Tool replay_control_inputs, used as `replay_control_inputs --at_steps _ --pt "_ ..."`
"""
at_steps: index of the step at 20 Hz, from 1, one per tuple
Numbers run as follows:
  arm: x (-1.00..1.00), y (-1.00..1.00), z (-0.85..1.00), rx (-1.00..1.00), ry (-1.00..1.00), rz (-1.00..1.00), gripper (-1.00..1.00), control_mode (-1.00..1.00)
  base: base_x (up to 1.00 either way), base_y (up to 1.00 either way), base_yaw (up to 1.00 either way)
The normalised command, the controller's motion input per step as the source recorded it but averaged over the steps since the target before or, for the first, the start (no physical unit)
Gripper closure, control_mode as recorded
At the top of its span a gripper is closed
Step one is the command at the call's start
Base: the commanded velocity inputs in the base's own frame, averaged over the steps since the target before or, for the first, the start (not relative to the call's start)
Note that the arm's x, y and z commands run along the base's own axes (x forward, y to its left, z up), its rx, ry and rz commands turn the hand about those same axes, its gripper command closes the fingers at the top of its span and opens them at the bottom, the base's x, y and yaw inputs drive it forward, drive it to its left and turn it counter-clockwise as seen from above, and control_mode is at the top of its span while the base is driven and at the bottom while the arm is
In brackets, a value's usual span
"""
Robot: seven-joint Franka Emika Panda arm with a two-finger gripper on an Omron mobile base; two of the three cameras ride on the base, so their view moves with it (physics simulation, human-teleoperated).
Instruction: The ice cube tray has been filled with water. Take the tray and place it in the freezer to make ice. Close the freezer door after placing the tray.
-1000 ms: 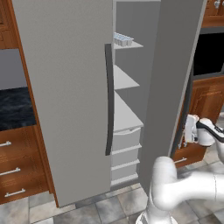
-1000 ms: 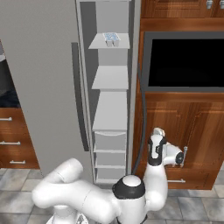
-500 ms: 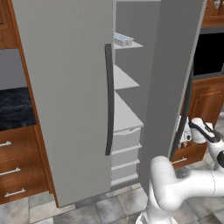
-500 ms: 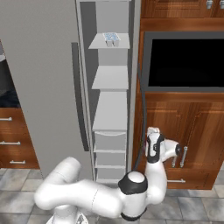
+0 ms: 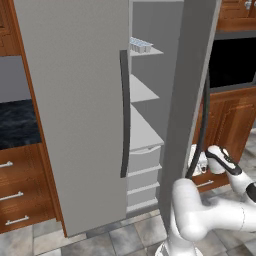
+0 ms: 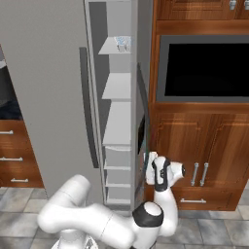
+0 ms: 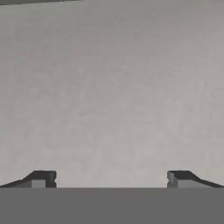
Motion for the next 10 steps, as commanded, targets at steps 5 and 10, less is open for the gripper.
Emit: replay_control_inputs --at_steps 5,10 --pt "0.12 1.0 -0.57 0.0 -0.07 0.25 -1.0 -1.0 0.0 0.0 0.0" --pt "0.59 1.0 -0.11 0.0 -0.24 0.1 -1.0 -1.0 0.0 0.0 0.0"
